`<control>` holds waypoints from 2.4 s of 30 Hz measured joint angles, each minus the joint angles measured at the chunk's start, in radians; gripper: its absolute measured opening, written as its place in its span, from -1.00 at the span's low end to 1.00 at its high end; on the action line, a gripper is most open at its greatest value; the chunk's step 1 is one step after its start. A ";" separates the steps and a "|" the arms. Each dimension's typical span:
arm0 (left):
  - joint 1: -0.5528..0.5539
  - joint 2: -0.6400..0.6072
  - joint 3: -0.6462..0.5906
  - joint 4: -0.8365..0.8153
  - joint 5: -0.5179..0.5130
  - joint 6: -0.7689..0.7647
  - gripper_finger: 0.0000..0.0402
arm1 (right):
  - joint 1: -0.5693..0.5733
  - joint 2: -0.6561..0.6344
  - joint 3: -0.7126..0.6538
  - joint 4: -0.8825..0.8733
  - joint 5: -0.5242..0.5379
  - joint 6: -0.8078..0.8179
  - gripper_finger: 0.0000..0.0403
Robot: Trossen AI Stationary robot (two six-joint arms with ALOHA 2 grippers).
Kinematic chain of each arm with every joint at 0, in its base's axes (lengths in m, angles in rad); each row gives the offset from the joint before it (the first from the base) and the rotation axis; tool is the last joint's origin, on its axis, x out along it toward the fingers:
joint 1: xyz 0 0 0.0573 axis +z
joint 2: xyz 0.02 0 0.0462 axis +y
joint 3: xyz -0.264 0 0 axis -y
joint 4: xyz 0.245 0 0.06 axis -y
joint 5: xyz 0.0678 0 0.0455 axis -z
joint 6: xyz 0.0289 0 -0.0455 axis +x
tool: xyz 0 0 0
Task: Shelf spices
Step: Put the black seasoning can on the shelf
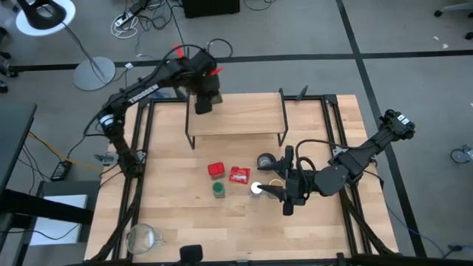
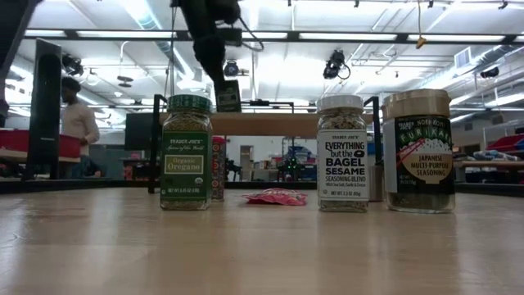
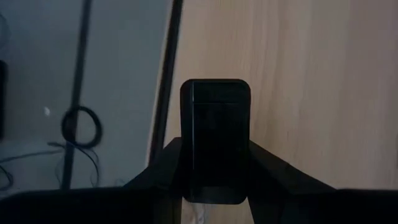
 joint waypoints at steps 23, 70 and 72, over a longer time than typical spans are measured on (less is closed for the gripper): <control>0.026 0.149 0.181 -0.167 -0.006 0.009 -0.40 | 0.000 0.000 0.000 -0.030 -0.009 0.008 0.19; -0.081 0.148 0.354 -0.299 -0.043 -0.078 -0.44 | 0.000 0.000 0.000 -0.027 -0.009 0.008 0.19; -0.088 0.148 0.341 -0.299 -0.044 -0.082 -0.63 | 0.000 0.000 0.000 -0.026 -0.009 0.008 0.19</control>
